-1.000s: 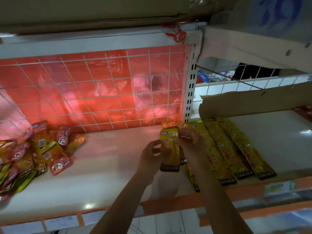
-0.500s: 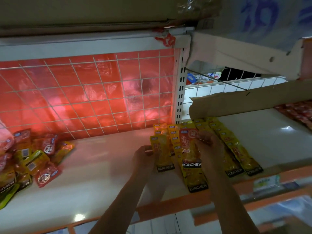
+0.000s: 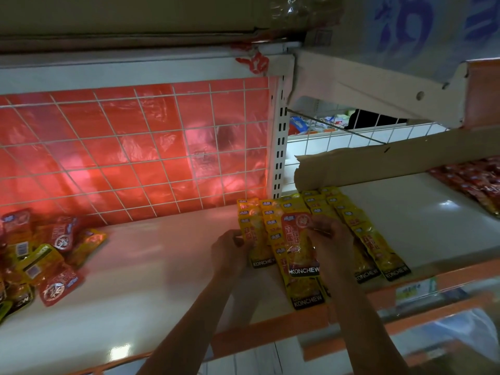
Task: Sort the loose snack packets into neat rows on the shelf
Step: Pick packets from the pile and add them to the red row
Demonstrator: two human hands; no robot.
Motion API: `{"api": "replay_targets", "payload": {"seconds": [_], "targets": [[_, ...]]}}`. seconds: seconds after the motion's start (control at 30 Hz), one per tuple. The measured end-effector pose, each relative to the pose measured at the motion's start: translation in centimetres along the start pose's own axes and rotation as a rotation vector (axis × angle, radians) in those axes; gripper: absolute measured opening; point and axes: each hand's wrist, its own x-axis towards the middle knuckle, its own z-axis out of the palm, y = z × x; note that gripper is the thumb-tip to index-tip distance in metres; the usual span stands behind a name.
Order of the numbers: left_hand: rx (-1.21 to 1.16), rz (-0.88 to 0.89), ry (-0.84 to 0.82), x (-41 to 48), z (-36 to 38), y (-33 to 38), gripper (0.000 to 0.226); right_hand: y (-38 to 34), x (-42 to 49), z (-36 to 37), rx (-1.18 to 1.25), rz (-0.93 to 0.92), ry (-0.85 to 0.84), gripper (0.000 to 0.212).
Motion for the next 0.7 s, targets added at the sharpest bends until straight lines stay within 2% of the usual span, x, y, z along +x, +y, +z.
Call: {"api": "replay_targets", "payload": {"seconds": [0.5, 0.6, 0.7], "targets": [[0.344, 0.041, -0.081, 0.8, -0.1, 0.3, 0.038, -0.1, -0.6, 0.5, -0.033, 0.025, -0.002, 0.028], [0.274, 0.107, 0.034, -0.2, 0.1, 0.6, 0.043, -0.3, -1.1, 0.2, -0.008, 0.025, 0.003, 0.027], [0.163, 0.273, 0.056, -1.7, 0.9, 1.4, 0.035, -0.4, -1.4, -0.2, 0.011, 0.004, 0.008, 0.030]]}}
